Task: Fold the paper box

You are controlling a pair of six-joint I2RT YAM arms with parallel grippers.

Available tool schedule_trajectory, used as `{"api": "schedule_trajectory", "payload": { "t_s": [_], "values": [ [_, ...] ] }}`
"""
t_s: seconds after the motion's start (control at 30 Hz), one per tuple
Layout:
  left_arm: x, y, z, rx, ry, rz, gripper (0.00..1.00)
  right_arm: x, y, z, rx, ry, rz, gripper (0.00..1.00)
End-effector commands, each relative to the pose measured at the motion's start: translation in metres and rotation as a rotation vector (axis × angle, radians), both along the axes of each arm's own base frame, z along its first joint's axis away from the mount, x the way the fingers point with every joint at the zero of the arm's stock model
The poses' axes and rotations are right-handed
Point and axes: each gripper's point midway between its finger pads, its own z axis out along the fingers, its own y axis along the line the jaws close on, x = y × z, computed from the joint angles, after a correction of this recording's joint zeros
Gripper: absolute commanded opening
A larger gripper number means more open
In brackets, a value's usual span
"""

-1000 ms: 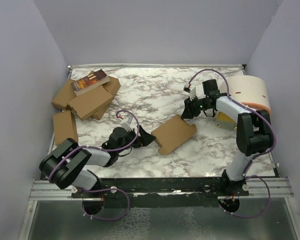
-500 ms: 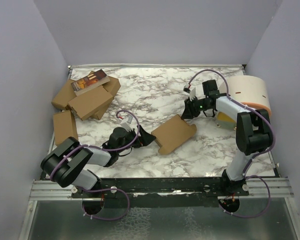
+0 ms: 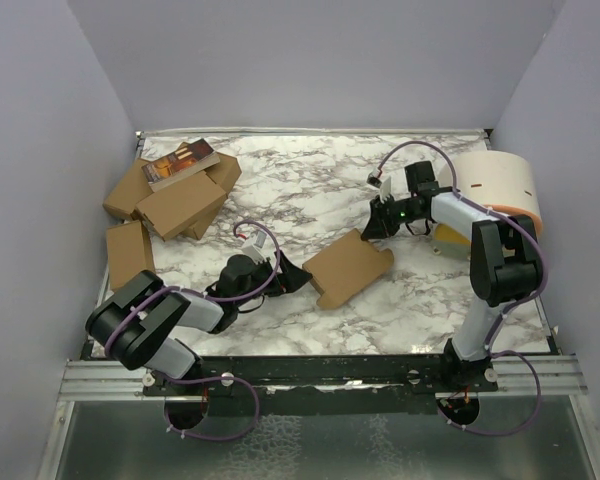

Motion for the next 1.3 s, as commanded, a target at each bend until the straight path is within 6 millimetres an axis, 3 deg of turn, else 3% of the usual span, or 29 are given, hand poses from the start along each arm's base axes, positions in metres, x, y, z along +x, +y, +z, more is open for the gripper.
{"api": "schedule_trajectory", "payload": {
  "t_s": [0.0, 0.2, 0.53, 0.83, 1.27],
  "values": [
    [0.002, -0.005, 0.011, -0.039, -0.027, -0.016, 0.86, -0.002, -0.002, -0.007, -0.006, 0.025, 0.009, 0.09],
    [0.002, -0.005, 0.01, -0.041, -0.026, -0.014, 0.86, -0.002, 0.002, 0.004, 0.023, -0.004, 0.018, 0.02],
    [0.004, -0.004, 0.021, -0.033, -0.089, -0.03, 0.88, -0.007, 0.01, 0.024, 0.098, -0.087, 0.068, 0.01],
    [0.007, -0.022, 0.036, -0.055, -0.12, -0.117, 0.89, -0.011, 0.016, 0.037, 0.154, -0.146, 0.105, 0.01],
    [0.007, -0.044, 0.035, -0.106, -0.088, -0.213, 0.95, -0.018, 0.022, 0.06, 0.219, -0.277, 0.157, 0.01]
  ]
}}
